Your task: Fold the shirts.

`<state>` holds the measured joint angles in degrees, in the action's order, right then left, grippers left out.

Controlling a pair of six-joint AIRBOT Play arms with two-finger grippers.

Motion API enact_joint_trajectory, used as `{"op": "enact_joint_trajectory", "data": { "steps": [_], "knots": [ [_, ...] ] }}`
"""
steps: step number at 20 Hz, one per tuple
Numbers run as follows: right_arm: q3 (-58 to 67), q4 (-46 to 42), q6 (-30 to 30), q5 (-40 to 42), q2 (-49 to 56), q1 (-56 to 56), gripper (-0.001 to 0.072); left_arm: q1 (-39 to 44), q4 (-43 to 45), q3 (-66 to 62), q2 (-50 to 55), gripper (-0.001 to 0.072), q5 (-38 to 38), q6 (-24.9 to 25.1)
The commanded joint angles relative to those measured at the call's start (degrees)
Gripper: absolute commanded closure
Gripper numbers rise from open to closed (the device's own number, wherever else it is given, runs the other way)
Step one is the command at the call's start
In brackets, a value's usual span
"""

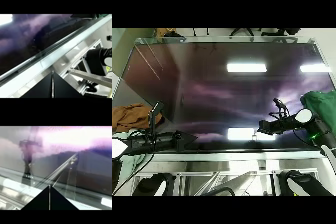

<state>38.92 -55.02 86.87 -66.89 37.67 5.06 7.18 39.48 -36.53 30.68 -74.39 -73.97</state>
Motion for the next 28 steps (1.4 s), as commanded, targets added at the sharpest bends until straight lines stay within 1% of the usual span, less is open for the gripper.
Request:
{"op": "enact_joint_trajectory", "data": {
  "steps": [1,7,8,9,11,12,13,14,15,16,17,18,21,22,25,28],
  "knots": [
    [-0.02,0.02,-0.09,0.02,-0.04,0.04,0.0687,0.04,0.02,0.02,-0.04,0.0694,-0.24,0.00],
    [-0.02,0.02,-0.09,0.02,-0.04,0.04,0.0687,0.02,0.74,-0.04,-0.04,0.0695,-0.59,-0.55],
    [-0.02,0.02,-0.09,0.02,-0.04,0.04,0.0687,0.02,4.39,-0.61,-0.04,0.0694,-0.57,-3.65],
    [-0.02,0.02,-0.09,0.02,-0.04,0.04,0.0687,0.02,11.41,-1.97,-0.04,0.0695,-0.63,-8.52],
    [-0.02,0.02,-0.09,0.02,-0.04,0.04,0.0687,0.02,29.53,-6.08,-0.04,0.0692,-1.68,-16.85],
    [-0.02,0.02,-0.09,0.02,-0.04,0.04,0.0687,0.02,38.21,-8.35,-0.04,0.0688,-2.84,-19.30],
    [-0.02,0.02,-0.09,0.04,-0.04,0.04,0.0687,0.02,47.15,-10.62,0.00,0.0391,-3.74,-20.90],
    [-0.02,0.02,-0.09,0.02,-0.02,0.04,0.0687,0.02,55.25,-12.26,0.20,0.0023,-3.63,-22.58],
    [-0.02,0.02,-0.09,0.04,-0.04,0.04,0.0687,-0.35,63.43,-13.84,1.09,0.0029,-3.80,-24.11],
    [-0.02,0.02,-0.09,0.02,-0.04,0.04,0.0687,-1.51,69.44,-15.08,2.60,0.0029,-4.15,-24.15],
    [-0.02,0.02,-0.09,0.02,-0.04,0.04,0.0687,-3.30,72.35,-15.76,4.33,0.0029,-3.76,-24.13],
    [-0.02,0.02,-0.09,0.04,-0.04,0.04,0.0687,-5.64,73.46,-15.96,6.49,0.0029,-2.62,-24.02],
    [-0.02,0.02,-0.09,0.09,-0.04,0.04,0.0687,-12.70,72.94,-14.32,15.43,0.0029,4.83,-23.93],
    [-0.02,0.04,-0.09,0.02,-0.04,0.04,0.0687,-14.32,72.91,-13.66,19.02,0.0030,7.41,-22.71],
    [-0.02,0.07,-0.09,0.02,-0.04,0.04,0.0687,-17.27,73.02,-13.51,30.36,0.0030,14.49,-19.04],
    [-0.02,0.04,-0.09,0.02,-0.04,0.04,0.0687,-19.02,73.09,-13.51,41.00,0.0029,21.46,-18.49]
  ]
}}
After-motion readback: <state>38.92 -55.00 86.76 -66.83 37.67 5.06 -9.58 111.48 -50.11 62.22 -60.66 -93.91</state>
